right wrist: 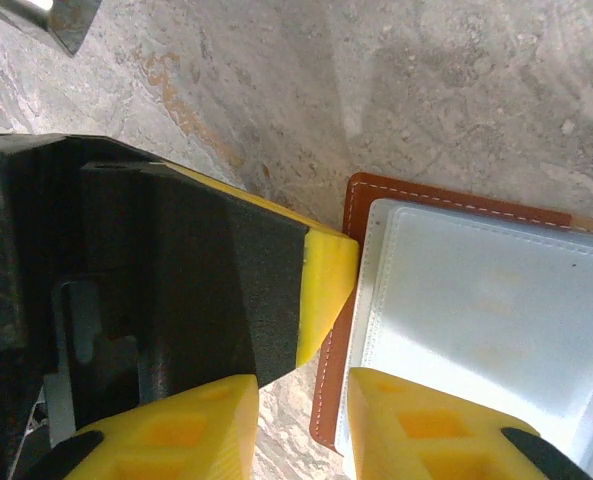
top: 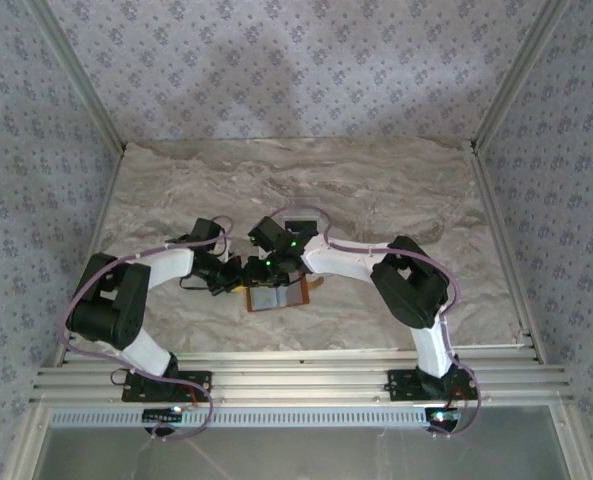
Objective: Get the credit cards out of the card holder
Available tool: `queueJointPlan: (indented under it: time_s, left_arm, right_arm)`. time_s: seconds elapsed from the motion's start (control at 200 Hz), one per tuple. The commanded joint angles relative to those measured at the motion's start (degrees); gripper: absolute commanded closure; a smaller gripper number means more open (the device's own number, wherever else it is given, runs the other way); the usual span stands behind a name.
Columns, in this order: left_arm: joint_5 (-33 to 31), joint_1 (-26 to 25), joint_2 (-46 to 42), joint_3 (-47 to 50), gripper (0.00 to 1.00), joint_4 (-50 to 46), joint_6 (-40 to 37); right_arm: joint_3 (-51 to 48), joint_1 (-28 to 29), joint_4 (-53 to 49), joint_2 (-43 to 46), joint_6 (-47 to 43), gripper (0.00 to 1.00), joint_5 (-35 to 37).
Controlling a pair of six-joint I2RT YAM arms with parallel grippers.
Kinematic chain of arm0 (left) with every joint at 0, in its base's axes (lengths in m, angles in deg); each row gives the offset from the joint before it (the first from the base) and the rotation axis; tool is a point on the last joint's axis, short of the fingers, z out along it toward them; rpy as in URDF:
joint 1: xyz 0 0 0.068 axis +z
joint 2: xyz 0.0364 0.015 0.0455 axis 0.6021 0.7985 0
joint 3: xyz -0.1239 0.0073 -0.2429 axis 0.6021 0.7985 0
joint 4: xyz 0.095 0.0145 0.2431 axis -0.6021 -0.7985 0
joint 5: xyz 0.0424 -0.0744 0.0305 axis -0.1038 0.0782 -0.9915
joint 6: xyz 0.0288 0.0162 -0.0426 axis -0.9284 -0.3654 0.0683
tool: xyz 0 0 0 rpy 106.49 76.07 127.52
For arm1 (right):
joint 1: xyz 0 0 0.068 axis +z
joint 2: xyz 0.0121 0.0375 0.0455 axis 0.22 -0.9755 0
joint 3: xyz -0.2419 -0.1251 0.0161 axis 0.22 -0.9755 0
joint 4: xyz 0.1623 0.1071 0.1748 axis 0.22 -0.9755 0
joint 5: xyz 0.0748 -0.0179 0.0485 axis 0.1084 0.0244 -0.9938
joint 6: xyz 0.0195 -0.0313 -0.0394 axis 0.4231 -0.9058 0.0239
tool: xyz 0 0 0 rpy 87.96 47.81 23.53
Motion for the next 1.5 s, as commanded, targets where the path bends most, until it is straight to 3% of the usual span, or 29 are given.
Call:
queueJointPlan:
  time_s: [0.0,0.715,1.319,1.494]
  left_arm:
    - [-4.86,-0.32,2.64,-0.02,1.00,-3.17,-1.85]
    - [-7.41,-0.28,4.57,-1.62,1.00,-5.84,-3.32]
    - [-8.69,-0.28,5.20,-2.56,1.00,-7.56,-4.64]
    - [-8.64,-0.28,5.28,-2.66,1.00,-7.60,-4.62]
  right_arm:
    - [-1.61,0.10,1.21,-2.50,1.17,0.68,-1.10]
    - [-8.29,2.82,8.04,3.41,1.04,0.73,-1.36]
    - [-10.06,-0.11,2.14,1.41,0.81,0.72,0.67]
    - [-8.41,0.26,-3.69,1.95,-0.11,0.70,5.57]
